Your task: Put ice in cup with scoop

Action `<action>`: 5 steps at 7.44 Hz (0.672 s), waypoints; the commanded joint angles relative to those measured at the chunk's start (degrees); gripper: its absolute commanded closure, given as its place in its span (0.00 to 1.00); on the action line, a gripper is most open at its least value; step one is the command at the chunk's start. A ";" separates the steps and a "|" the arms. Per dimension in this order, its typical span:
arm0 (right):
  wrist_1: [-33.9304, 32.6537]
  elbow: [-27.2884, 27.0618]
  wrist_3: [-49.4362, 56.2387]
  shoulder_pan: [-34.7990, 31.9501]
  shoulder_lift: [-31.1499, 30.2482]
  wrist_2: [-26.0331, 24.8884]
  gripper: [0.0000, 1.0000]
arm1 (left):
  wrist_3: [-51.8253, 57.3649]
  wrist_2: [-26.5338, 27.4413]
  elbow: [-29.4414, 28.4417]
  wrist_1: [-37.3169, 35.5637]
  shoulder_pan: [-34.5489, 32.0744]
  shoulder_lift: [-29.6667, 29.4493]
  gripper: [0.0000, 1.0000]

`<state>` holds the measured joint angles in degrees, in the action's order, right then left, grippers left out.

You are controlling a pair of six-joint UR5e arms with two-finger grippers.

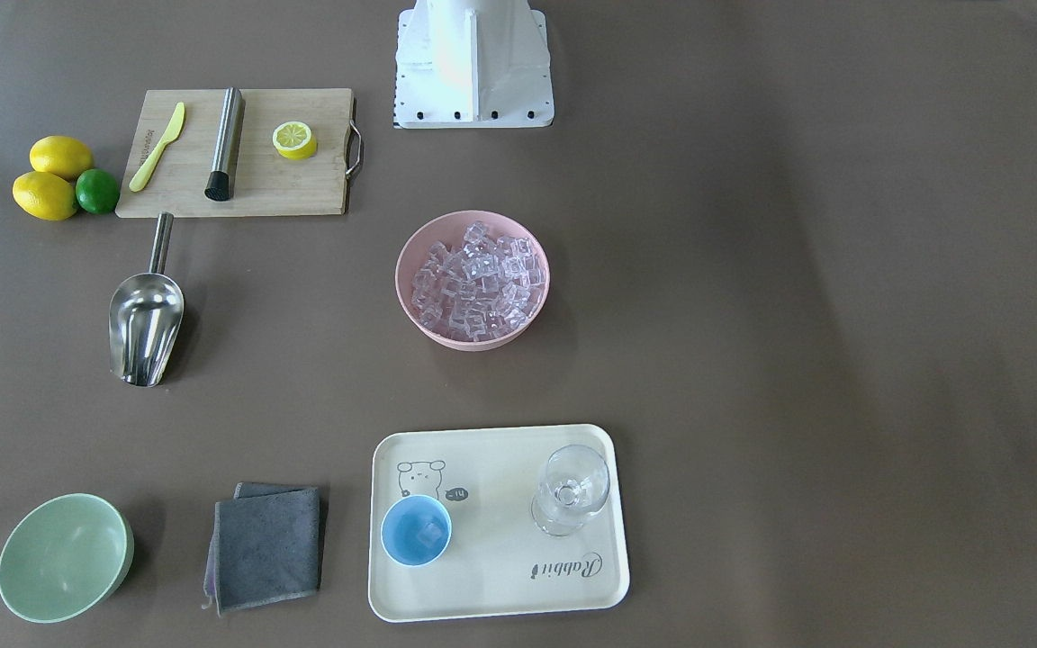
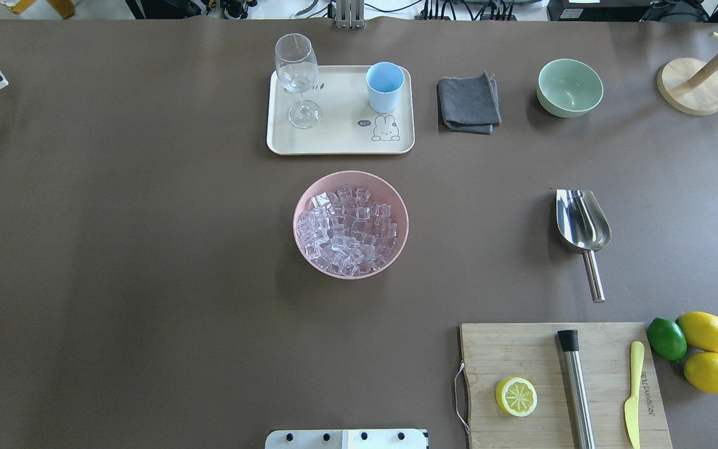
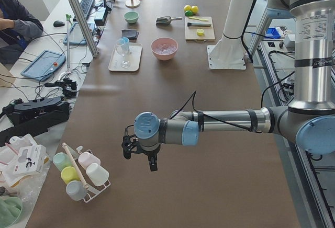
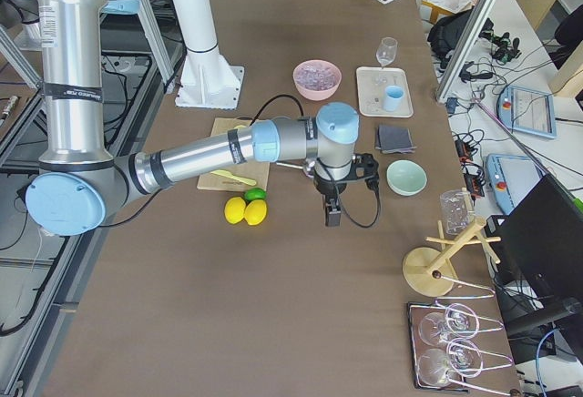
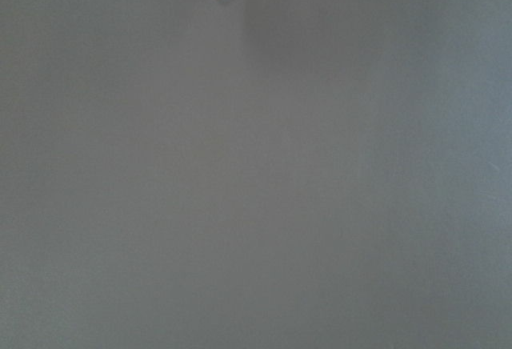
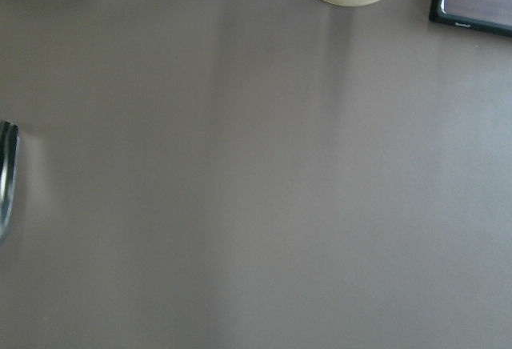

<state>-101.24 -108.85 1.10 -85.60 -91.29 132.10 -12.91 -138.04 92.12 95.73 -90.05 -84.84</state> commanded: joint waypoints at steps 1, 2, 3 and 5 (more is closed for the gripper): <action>-0.72 4.52 10.15 -5.45 -4.16 1.41 0.00 | -0.19 -0.03 -0.18 -0.19 0.40 -0.06 0.02; -0.63 5.40 9.89 -5.45 -4.07 1.41 0.00 | -0.10 -0.03 -0.01 -0.10 0.40 -0.06 0.02; -0.54 5.41 9.89 -5.45 -4.07 1.32 0.00 | -0.01 -0.03 -0.09 -0.02 0.40 -0.06 0.02; -0.10 7.42 9.80 -5.45 -3.81 1.40 0.00 | -0.01 -0.03 -0.10 -0.10 0.49 0.03 0.02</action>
<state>-101.66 -103.11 10.94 -91.01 -95.27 133.43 -12.95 -138.07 92.03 95.69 -89.65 -84.87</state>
